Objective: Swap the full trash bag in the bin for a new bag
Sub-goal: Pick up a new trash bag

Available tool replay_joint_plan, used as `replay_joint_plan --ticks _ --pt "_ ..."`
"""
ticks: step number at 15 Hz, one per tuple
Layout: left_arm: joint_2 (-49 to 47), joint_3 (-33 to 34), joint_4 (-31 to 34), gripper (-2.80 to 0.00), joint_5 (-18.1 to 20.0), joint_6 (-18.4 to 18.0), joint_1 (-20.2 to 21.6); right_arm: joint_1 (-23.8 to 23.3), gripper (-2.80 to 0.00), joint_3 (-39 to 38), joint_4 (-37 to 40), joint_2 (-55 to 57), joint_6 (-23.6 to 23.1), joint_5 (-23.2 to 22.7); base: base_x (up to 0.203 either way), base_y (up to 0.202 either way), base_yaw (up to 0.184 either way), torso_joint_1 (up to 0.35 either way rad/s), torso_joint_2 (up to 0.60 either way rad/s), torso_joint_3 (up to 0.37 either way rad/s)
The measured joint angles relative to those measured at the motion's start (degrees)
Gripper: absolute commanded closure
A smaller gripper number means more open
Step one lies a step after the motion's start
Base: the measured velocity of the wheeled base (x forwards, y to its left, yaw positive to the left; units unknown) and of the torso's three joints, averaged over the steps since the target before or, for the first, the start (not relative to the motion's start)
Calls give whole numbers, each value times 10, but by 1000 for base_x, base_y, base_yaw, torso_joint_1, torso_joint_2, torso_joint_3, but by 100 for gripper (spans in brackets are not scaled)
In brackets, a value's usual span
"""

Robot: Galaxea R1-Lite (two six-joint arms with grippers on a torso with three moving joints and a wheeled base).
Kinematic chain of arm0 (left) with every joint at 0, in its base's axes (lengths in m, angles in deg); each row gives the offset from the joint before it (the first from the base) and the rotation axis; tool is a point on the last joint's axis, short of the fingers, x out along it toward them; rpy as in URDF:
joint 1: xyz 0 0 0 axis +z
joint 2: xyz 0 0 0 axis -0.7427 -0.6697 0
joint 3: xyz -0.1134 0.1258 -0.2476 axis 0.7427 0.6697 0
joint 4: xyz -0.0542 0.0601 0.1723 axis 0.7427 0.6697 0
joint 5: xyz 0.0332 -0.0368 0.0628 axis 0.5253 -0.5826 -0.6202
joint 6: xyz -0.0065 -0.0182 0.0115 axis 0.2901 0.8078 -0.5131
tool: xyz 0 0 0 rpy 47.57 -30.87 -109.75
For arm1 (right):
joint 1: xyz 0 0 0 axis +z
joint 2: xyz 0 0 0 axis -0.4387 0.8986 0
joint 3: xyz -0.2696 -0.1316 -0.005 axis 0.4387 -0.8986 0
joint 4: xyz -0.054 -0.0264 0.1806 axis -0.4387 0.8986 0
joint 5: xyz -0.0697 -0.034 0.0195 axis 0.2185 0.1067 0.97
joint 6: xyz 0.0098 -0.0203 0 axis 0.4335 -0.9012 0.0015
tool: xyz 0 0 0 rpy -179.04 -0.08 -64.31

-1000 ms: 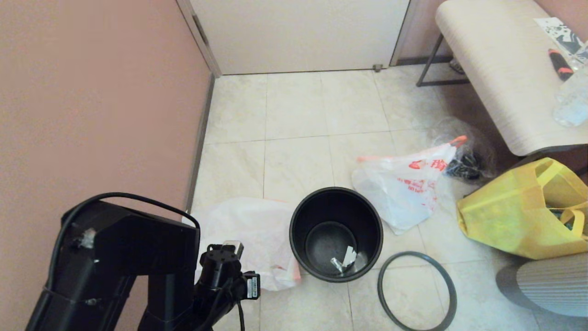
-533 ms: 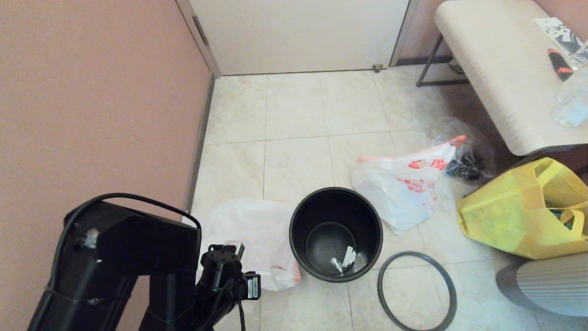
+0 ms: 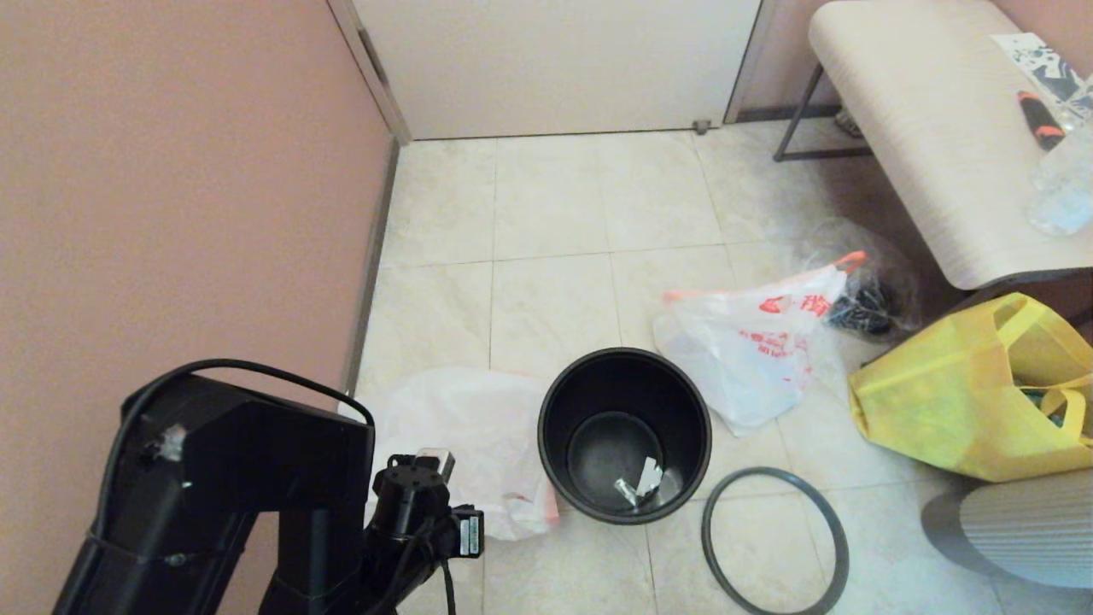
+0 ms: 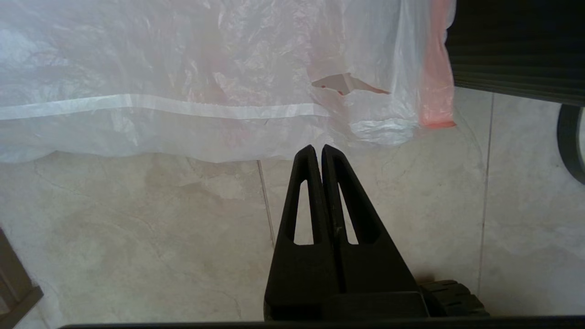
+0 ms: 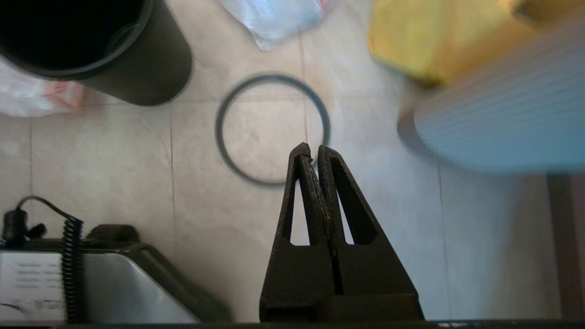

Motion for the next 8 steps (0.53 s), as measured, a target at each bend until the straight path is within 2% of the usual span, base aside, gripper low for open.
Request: replay_joint_plan --ticks 2,5,8 --pt "0 1 -4 0 0 0 0 -1 0 -41 -44 -37 -30 -19 0 0 0 0 0 0" --pt "0 1 -4 0 0 0 0 -1 0 -88 -151 -59 -32 -26 0 0 0 0 0 0" --pt "-1 0 -4 0 -1 0 0 -1 0 -96 -161 -64 -12 -26 0 0 0 0 0 0"
